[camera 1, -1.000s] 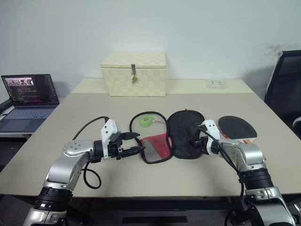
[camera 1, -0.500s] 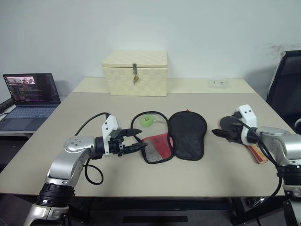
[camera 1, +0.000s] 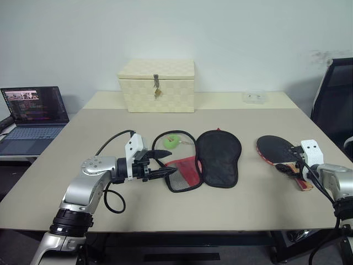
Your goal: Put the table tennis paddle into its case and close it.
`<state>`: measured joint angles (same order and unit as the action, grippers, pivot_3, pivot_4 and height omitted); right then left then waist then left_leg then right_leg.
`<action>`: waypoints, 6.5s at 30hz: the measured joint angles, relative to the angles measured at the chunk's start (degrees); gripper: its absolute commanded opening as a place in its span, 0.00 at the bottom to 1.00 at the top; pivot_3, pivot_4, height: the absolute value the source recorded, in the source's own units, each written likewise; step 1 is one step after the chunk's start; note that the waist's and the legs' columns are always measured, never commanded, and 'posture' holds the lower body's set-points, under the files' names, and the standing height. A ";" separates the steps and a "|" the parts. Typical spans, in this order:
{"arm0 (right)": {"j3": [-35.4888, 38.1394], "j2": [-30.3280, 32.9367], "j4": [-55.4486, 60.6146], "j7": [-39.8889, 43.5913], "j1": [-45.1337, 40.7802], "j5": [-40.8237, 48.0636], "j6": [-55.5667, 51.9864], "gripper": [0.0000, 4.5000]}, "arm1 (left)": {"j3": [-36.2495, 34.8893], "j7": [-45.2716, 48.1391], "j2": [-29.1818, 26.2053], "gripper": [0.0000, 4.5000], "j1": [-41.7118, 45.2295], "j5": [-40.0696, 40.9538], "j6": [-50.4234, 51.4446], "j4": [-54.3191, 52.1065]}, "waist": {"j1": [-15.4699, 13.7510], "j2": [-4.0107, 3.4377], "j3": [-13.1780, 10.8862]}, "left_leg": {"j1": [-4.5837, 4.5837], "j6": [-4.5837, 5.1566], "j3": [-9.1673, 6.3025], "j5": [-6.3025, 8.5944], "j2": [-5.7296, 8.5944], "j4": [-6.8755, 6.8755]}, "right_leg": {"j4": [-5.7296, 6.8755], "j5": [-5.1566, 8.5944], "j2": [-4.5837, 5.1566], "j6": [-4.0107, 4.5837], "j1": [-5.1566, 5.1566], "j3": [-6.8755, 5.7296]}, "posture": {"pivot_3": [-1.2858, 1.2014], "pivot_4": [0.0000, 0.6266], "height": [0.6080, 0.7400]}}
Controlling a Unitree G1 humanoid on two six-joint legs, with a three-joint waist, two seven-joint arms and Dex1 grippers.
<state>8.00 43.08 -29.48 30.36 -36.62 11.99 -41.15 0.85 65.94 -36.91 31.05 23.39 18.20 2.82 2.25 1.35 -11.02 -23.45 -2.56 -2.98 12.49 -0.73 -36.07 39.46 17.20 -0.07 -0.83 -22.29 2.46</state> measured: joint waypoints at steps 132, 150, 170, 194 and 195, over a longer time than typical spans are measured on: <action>-2.39 -3.75 58.27 5.92 2.79 23.19 -25.35 0.98 | 3.96 -23.11 15.16 0.01 18.91 -23.33 -16.60 47.30 | -0.60 0.01 0.00 | -0.93 0.07 -0.19 -0.05 0.09 -0.56 | 0.58 -0.03 0.01 -0.02 -0.84 -0.19 | 0.52 0.24 1.00; 2.44 2.01 51.56 3.72 4.23 22.47 -24.18 0.98 | 3.73 -20.88 27.46 0.01 34.00 -21.67 -21.24 53.89 | 0.11 0.02 -0.01 | -0.99 0.12 -0.10 -0.02 0.20 -0.81 | 0.61 -0.11 -0.28 -0.12 -0.87 -0.05 | 0.52 0.24 1.00; -3.78 -15.45 12.43 -5.55 -5.46 9.85 -14.25 0.99 | -5.28 -3.32 3.70 0.00 -0.06 -1.58 4.08 5.48 | 0.34 -0.02 0.01 | -0.94 0.11 -0.08 -0.05 0.01 -0.88 | 0.77 -0.12 0.02 -0.08 -0.88 -0.01 | 0.52 0.24 1.00; -4.93 -17.24 7.70 -2.10 -7.43 4.99 -12.63 0.72 | -6.17 -6.68 1.41 0.00 -3.36 0.76 7.77 -0.84 | -0.09 -0.02 0.04 | -0.72 0.12 0.03 -0.04 -0.02 -0.87 | 0.87 -0.12 0.02 -0.08 -0.77 0.07 | 0.52 0.24 1.00; -4.92 -17.62 8.22 -2.13 -7.24 5.00 -13.06 0.64 | -6.14 -6.69 1.41 0.00 -3.36 0.76 7.77 -0.84 | -0.11 -0.02 0.04 | -0.70 0.12 0.03 -0.04 -0.03 -0.87 | 0.87 -0.12 0.02 -0.08 -0.77 0.07 | 0.52 0.24 1.00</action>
<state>3.08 25.47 -21.26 28.23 -43.86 16.99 -54.21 -5.29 59.25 -35.50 27.69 24.15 25.97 1.99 2.14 1.33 -10.98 -24.15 -2.44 -2.95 12.45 -0.77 -36.94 40.33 17.08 -0.05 -0.91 -23.06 2.53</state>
